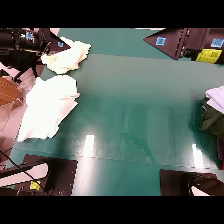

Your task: Fold the shirts.

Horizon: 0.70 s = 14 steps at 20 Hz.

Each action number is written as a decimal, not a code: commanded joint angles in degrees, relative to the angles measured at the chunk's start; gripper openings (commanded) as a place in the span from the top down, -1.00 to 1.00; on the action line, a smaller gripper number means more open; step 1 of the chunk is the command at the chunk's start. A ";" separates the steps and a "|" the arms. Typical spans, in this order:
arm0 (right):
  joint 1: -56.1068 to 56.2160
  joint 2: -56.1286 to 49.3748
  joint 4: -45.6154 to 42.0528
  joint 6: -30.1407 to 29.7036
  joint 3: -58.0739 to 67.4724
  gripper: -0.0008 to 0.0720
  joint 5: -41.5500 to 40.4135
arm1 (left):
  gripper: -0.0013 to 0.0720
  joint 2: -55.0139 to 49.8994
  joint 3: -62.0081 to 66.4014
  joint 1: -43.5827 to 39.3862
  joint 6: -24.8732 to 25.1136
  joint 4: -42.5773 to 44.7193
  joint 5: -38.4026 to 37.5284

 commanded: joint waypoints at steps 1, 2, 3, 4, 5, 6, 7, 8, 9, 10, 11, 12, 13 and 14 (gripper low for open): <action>0.00 0.04 0.22 0.04 -0.13 0.93 0.13 | 0.90 -0.02 -0.07 0.02 0.02 0.00 -0.07; 0.00 -0.22 0.26 0.04 -0.11 0.93 0.00 | 0.90 -0.07 -0.09 0.02 0.02 0.02 0.04; 0.00 -0.35 0.24 0.04 -0.13 0.93 0.02 | 0.90 -0.04 -0.09 0.02 0.00 0.02 0.02; 0.00 -0.48 0.31 0.04 -0.11 0.92 -0.07 | 0.90 -0.04 -0.09 0.02 0.02 0.02 0.02; 0.00 -0.72 0.33 0.04 -0.11 0.93 0.02 | 0.90 -0.04 -0.09 0.02 0.02 0.00 0.02; 0.00 -0.83 0.31 0.04 -0.13 0.93 0.02 | 0.90 -0.04 -0.09 0.02 0.02 0.02 0.02; 0.00 -0.87 0.33 0.04 -0.13 0.93 0.00 | 0.90 -0.04 -0.09 0.02 0.00 0.00 0.02; 0.00 -0.87 0.31 0.04 -0.13 0.92 0.00 | 0.90 -0.04 -0.09 0.02 0.02 0.02 0.02; 0.00 -0.87 0.31 0.04 -0.13 0.93 0.00 | 0.90 -0.04 -0.09 0.02 0.00 0.02 0.04; 0.00 -0.87 0.31 0.04 -0.13 0.93 0.00 | 0.90 -0.04 -0.09 0.02 0.00 -0.26 0.07; 0.00 -0.87 0.33 0.04 -0.13 0.92 0.02 | 0.89 -0.04 -0.09 0.02 0.00 -1.36 0.09; 0.04 -0.87 0.50 0.04 -0.11 0.93 -0.46 | 0.90 -0.04 -0.09 0.02 0.02 -2.64 0.04; 0.46 -0.87 0.48 0.04 -0.11 0.93 -2.71 | 0.90 -0.04 -0.09 0.02 0.02 -3.98 0.72; 1.07 -0.90 0.39 0.04 -0.13 0.92 -5.57 | 0.90 -0.04 -0.09 0.02 -0.20 -5.99 2.40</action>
